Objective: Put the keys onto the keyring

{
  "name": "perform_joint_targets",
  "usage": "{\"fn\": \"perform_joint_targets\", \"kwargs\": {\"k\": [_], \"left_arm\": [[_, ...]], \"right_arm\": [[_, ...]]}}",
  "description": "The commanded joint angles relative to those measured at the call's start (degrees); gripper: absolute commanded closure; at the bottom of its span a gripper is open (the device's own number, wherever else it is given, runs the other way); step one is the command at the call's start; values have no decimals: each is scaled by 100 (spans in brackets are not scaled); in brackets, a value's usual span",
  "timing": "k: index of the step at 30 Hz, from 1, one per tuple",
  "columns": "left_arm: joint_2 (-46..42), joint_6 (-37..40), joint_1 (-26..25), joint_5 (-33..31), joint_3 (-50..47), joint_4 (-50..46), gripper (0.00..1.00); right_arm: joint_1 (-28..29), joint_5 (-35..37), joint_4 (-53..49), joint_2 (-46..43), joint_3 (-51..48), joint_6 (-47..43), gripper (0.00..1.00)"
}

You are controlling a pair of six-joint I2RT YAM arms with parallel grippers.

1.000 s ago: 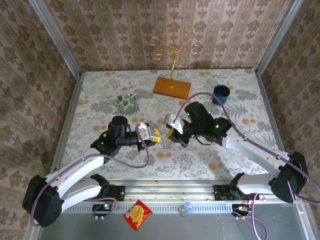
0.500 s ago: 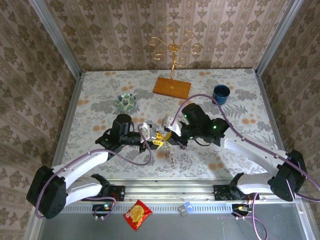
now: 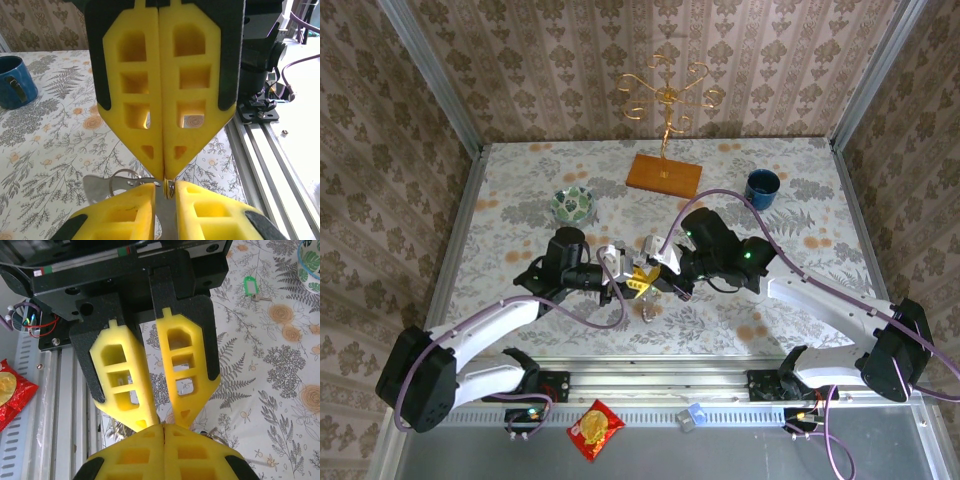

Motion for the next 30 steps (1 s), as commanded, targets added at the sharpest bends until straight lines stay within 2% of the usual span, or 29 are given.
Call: {"fn": "perform_joint_targets", "kwargs": {"k": [1,8,10,11,14,17,24,30], "left_arm": [[31,-36,29,206,100,99,84],[23,-166,30,302,117,260,100],[-3,-237,29,338,87,383,100],[-13,-290,29,345,64,471,100],[-56,-531,31,337,-111,856,100],[-48,-943,21,322,-360,1509,100],[8,-1637,-14,139,-824,2936,100],[92,-1684,-109,109,-915,3143,100]], "right_arm": [[41,-198,158,18,239,-38,100],[57,-258,225,32,217,-18,100],[64,-205,269,-1,179,7,100],[51,-133,347,-44,134,83,94],[-212,-272,861,-380,-171,540,66],[-606,-518,1646,-901,-723,1053,55],[-772,-574,3181,-1714,-2178,1136,54],[-723,-706,3726,-1658,-2554,1272,58]]}}
